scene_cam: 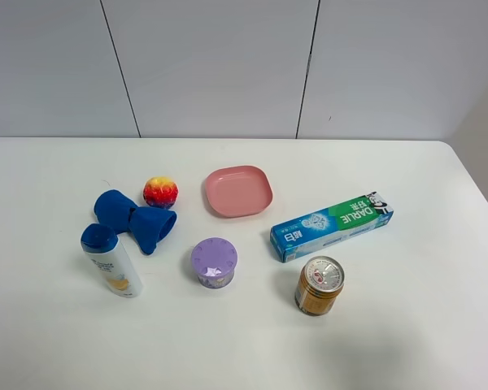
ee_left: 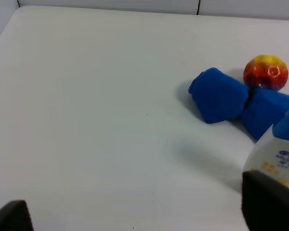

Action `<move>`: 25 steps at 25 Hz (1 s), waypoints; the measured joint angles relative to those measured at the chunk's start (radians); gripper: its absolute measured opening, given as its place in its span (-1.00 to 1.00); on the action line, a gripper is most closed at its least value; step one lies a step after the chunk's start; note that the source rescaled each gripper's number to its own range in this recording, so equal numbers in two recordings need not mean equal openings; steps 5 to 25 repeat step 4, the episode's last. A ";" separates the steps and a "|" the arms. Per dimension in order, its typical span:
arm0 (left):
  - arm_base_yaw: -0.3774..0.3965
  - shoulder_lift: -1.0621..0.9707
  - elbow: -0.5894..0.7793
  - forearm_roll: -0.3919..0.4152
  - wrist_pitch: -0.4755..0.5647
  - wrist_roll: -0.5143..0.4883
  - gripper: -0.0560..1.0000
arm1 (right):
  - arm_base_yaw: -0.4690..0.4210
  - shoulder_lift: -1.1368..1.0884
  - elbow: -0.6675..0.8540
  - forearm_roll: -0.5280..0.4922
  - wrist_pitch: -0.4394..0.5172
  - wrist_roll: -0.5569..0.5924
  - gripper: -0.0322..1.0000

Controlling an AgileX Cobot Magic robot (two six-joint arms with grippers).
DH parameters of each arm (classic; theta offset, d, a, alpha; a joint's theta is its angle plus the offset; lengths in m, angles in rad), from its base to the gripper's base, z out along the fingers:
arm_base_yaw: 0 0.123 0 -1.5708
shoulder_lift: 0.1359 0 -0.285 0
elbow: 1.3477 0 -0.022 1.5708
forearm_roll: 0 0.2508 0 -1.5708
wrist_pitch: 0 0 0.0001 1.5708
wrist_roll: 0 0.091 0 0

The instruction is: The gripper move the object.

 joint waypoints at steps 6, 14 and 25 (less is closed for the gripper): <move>0.000 0.000 0.000 0.000 0.000 0.000 1.00 | 0.000 0.000 0.000 0.000 0.000 0.000 1.00; 0.000 0.000 0.000 0.000 0.000 0.000 1.00 | 0.000 0.000 0.000 0.000 0.000 0.000 1.00; 0.000 0.000 0.000 0.000 0.000 0.000 1.00 | 0.000 0.000 0.000 0.000 0.000 0.000 1.00</move>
